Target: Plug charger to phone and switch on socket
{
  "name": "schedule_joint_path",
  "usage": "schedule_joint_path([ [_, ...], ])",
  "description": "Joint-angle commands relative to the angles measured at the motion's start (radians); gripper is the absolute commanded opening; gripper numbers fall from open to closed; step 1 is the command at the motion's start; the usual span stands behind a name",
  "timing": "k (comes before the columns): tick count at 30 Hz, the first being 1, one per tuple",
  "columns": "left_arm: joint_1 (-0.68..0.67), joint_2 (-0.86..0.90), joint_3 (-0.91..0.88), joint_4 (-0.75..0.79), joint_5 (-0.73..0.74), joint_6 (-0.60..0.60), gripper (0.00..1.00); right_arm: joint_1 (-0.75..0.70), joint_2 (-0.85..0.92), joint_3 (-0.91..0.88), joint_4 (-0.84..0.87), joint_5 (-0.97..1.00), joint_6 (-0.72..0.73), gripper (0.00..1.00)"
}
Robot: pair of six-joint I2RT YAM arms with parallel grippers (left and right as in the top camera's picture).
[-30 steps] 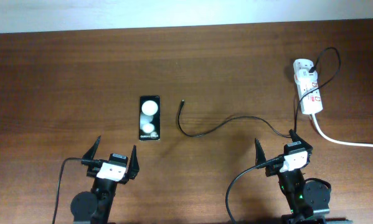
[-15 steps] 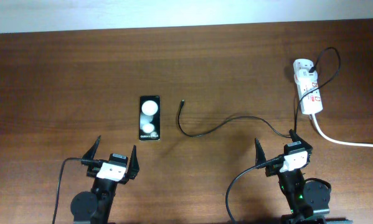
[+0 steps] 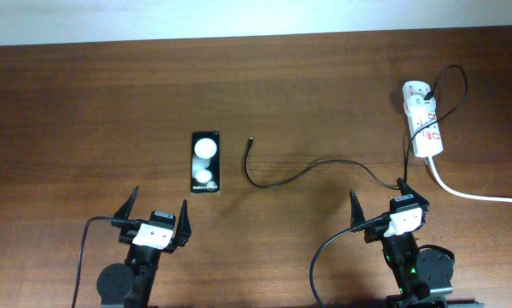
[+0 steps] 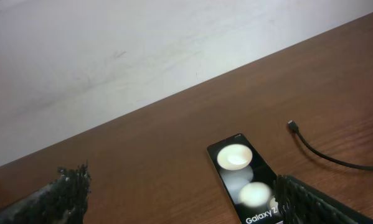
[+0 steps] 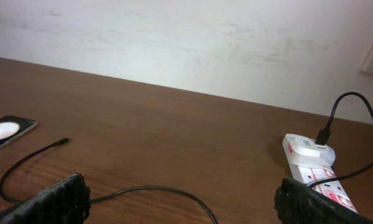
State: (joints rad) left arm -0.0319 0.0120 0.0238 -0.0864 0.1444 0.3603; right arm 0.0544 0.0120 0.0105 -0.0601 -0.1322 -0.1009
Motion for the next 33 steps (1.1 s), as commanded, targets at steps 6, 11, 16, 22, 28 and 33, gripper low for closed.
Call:
schedule_joint_path([
  [6,0.004,-0.006,-0.008,0.003,-0.011,0.015,0.99,0.006,-0.008,-0.005,-0.006,-0.013,0.004,0.99],
  [11,0.004,-0.006,-0.008,0.003,-0.011,0.016,0.99,0.006,-0.008,-0.005,-0.005,-0.013,0.004,0.99],
  [16,0.004,-0.006,-0.008,0.058,-0.071,0.016,0.99,0.006,-0.008,-0.005,-0.006,-0.013,0.004,0.99],
  [22,0.004,-0.006,-0.005,0.094,0.051,-0.047,0.99,0.006,-0.008,-0.005,-0.006,-0.013,0.004,0.99],
  [28,0.004,0.120,0.112,0.093,0.125,-0.091,0.99,0.006,-0.008,-0.005,-0.006,-0.013,0.004,0.99],
  [33,0.004,0.385,0.273,0.093,0.175,-0.113,0.99,0.006,-0.008,-0.005,-0.006,-0.013,0.004,0.99],
])
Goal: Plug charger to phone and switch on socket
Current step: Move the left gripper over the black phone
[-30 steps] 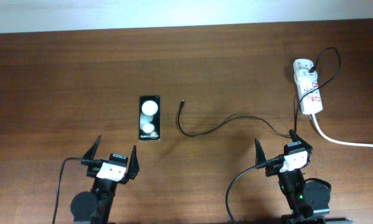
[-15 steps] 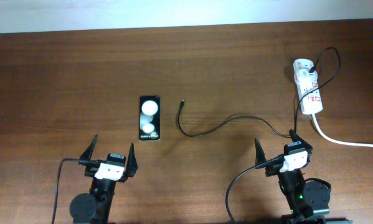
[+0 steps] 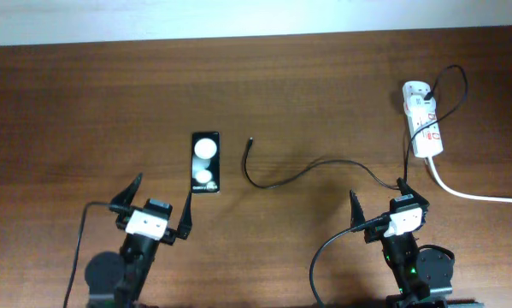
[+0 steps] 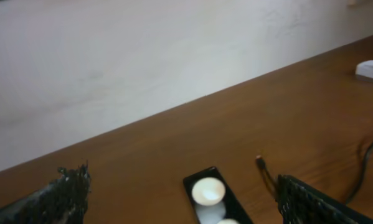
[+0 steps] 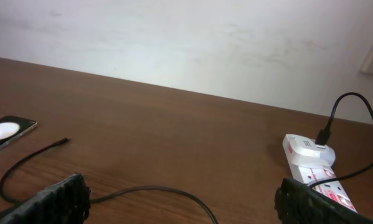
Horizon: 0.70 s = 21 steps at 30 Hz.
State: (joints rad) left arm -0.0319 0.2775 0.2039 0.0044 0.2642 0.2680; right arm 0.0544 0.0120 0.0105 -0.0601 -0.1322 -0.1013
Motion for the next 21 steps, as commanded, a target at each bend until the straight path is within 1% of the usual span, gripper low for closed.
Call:
schedule_joint_path([
  [1,0.004,0.170,0.127,0.002,0.076,-0.021,0.99,0.006,-0.008,-0.005,-0.006,-0.013,0.005,0.99],
  [3,0.004,0.275,0.185,0.003,0.123,-0.021,0.99,0.006,-0.008,-0.005,-0.006,-0.013,0.005,0.99],
  [5,0.001,0.406,0.256,0.002,0.136,-0.021,0.99,0.006,-0.008,-0.005,-0.006,-0.013,0.005,0.99],
  [9,0.001,0.570,0.345,0.002,0.185,-0.021,0.99,0.006,-0.008,-0.005,-0.006,-0.013,0.005,0.99],
  [11,0.001,0.629,0.366,0.002,0.185,-0.036,0.99,0.006,-0.008,-0.005,-0.006,-0.013,0.005,0.99],
  [15,0.001,0.705,0.370,-0.006,0.206,-0.035,0.99,0.006,-0.008,-0.005,-0.006,-0.013,0.005,0.99],
  [18,0.001,0.716,0.370,-0.034,0.248,-0.035,0.99,0.006,-0.008,-0.005,-0.006,-0.013,0.005,0.99],
  [21,0.002,0.716,0.373,-0.014,0.337,-0.036,0.99,0.006,-0.008,-0.005,-0.006,-0.013,0.005,0.99],
])
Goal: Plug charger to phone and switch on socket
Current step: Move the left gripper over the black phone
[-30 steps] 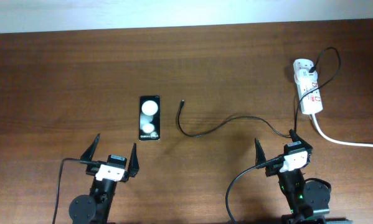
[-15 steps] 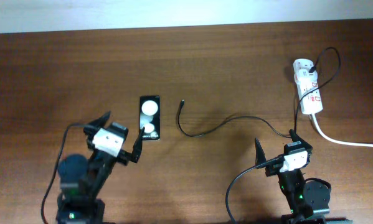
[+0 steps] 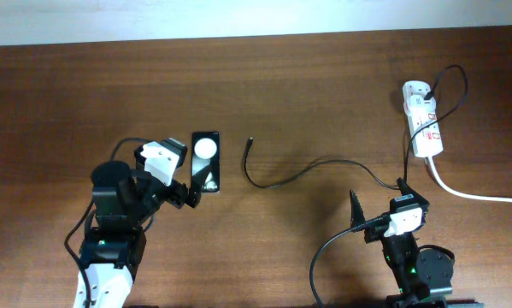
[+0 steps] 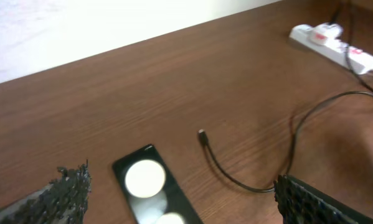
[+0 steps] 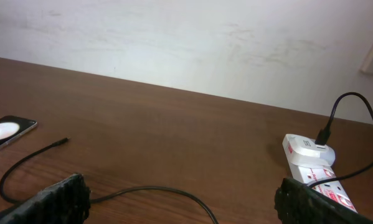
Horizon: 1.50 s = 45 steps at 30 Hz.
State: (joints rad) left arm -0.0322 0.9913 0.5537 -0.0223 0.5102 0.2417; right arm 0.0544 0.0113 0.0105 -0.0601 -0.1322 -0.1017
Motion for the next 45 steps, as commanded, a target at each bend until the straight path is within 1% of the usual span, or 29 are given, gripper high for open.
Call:
schedule_joint_path([
  [1,0.003,0.003,0.031,0.010,0.094,-0.012,0.99,0.006,-0.008,-0.005,-0.006,-0.013,0.005,0.99],
  [3,0.002,0.003,0.091,-0.039,0.063,-0.048,0.99,0.006,-0.008,-0.005,-0.006,-0.013,0.005,0.99],
  [7,0.002,0.008,0.246,-0.246,-0.059,-0.055,0.99,0.006,-0.008,-0.005,-0.006,-0.013,0.005,0.99],
  [8,0.002,0.011,0.290,-0.315,-0.119,-0.077,0.99,0.006,-0.008,-0.005,-0.006,-0.013,0.005,0.99],
  [11,0.002,0.016,0.328,-0.400,-0.183,-0.077,0.99,0.006,-0.008,-0.005,-0.006,-0.013,0.005,0.99],
  [13,0.002,0.023,0.328,-0.437,-0.223,-0.121,0.99,0.006,-0.008,-0.005,-0.005,-0.013,0.005,0.99],
  [17,0.002,0.076,0.345,-0.475,-0.223,-0.126,0.99,0.006,-0.008,-0.005,-0.006,-0.013,0.005,0.99],
  [22,0.002,0.213,0.494,-0.637,-0.222,-0.125,0.99,0.006,-0.008,-0.005,-0.006,-0.013,0.005,0.99],
  [23,0.002,0.239,0.523,-0.665,-0.201,-0.124,0.99,0.006,-0.008,-0.005,-0.006,-0.013,0.005,0.99],
  [25,0.002,0.243,0.525,-0.657,-0.135,-0.124,0.99,0.006,-0.008,-0.005,-0.005,-0.013,0.005,0.99],
  [26,0.003,0.243,0.525,-0.647,-0.060,-0.124,0.99,0.006,-0.008,-0.005,-0.006,-0.013,0.005,0.99],
  [28,0.002,0.243,0.525,-0.628,-0.062,-0.121,0.99,0.006,-0.008,-0.005,-0.006,-0.013,0.005,0.99],
  [29,0.002,0.243,0.525,-0.621,-0.099,-0.127,0.99,0.006,-0.008,-0.005,-0.005,-0.013,0.005,0.98],
  [32,0.002,0.243,0.525,-0.623,-0.251,-0.228,0.99,0.006,-0.008,-0.005,-0.006,-0.013,0.005,0.99],
  [35,0.002,0.243,0.526,-0.627,-0.310,-0.256,0.99,0.006,-0.008,-0.005,-0.006,-0.013,0.005,0.99],
  [37,0.002,0.243,0.529,-0.630,-0.352,-0.256,0.99,0.006,-0.008,-0.005,-0.006,-0.013,0.005,0.99],
  [40,0.002,0.245,0.536,-0.635,-0.356,-0.257,0.99,0.006,-0.008,-0.005,-0.006,-0.013,0.005,0.99],
  [41,-0.005,0.252,0.548,-0.647,-0.380,-0.257,1.00,0.006,-0.008,-0.005,-0.006,-0.013,0.005,0.99],
  [45,-0.103,0.328,0.614,-0.726,-0.483,-0.256,0.99,0.006,-0.008,-0.005,-0.006,-0.013,0.005,0.99],
])
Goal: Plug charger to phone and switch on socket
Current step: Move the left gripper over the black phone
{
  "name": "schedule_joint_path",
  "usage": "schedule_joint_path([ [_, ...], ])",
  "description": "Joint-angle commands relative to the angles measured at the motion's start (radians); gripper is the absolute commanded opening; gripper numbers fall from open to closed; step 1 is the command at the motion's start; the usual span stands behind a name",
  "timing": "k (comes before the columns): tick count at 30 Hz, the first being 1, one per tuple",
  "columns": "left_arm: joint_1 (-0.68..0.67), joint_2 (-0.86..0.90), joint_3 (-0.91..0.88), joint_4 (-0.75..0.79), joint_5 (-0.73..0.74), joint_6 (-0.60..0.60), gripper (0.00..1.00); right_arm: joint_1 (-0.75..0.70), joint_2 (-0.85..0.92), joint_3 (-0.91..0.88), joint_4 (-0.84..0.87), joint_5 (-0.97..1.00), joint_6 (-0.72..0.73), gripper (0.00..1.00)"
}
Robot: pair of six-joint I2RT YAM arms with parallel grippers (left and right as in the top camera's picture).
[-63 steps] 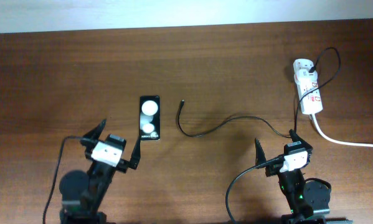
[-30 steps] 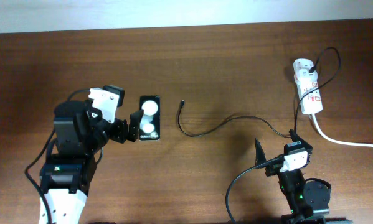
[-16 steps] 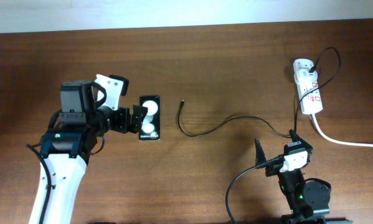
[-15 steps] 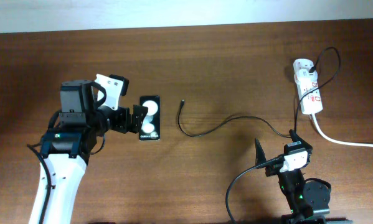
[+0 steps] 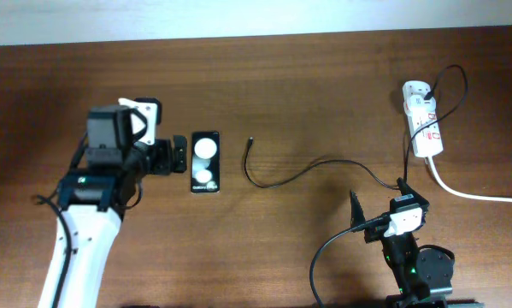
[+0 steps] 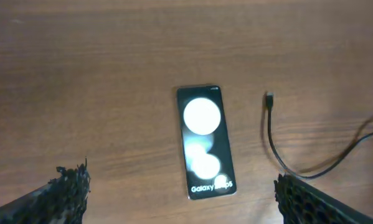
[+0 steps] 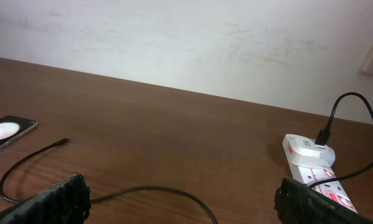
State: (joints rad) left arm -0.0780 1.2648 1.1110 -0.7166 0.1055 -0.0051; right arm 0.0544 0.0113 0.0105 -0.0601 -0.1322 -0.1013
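The black phone lies flat on the wooden table, two glare spots on its screen; seen from straight above in the left wrist view, the phone has its lower end between the fingers. My left gripper hangs open just left of it, holding nothing. The black charger cable's free plug lies right of the phone, apart from it. The cable runs to the white power strip. My right gripper rests open at the front edge.
The power strip's white mains lead runs off the right edge. A white wall backs the table's far side. The left arm's body stretches from the front edge up to the phone.
My left gripper has moved farther back along the phone's left side and now looks straight down on it instead of slantwise. Phone, cable and right arm are unmoved.
Both grippers first sat open at the front edge, the phone and the cable's plug lying apart mid-table. The left arm then stood slightly shifted, later beside the phone's front left corner, and now overlooks the phone. The right arm has stayed still.
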Motion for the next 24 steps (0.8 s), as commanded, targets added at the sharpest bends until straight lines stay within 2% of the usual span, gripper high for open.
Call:
schedule_joint_path([
  [1,-0.089,0.098,0.092,-0.067,-0.103,-0.010,0.99,0.006,-0.008,-0.005,-0.006,-0.013,0.005,0.99],
  [4,-0.099,0.146,0.137,-0.101,-0.102,-0.033,0.99,0.006,-0.008,-0.005,-0.006,-0.013,0.005,0.99],
  [16,-0.099,0.159,0.137,-0.142,-0.100,-0.032,0.99,0.006,-0.008,-0.005,-0.006,-0.013,0.005,0.99],
  [19,-0.108,0.216,0.137,-0.158,-0.031,0.021,0.99,0.006,-0.008,-0.005,-0.005,-0.013,0.005,0.99],
  [24,-0.160,0.333,0.138,-0.148,-0.062,0.019,0.99,0.006,-0.008,-0.005,-0.006,-0.013,0.005,0.99],
])
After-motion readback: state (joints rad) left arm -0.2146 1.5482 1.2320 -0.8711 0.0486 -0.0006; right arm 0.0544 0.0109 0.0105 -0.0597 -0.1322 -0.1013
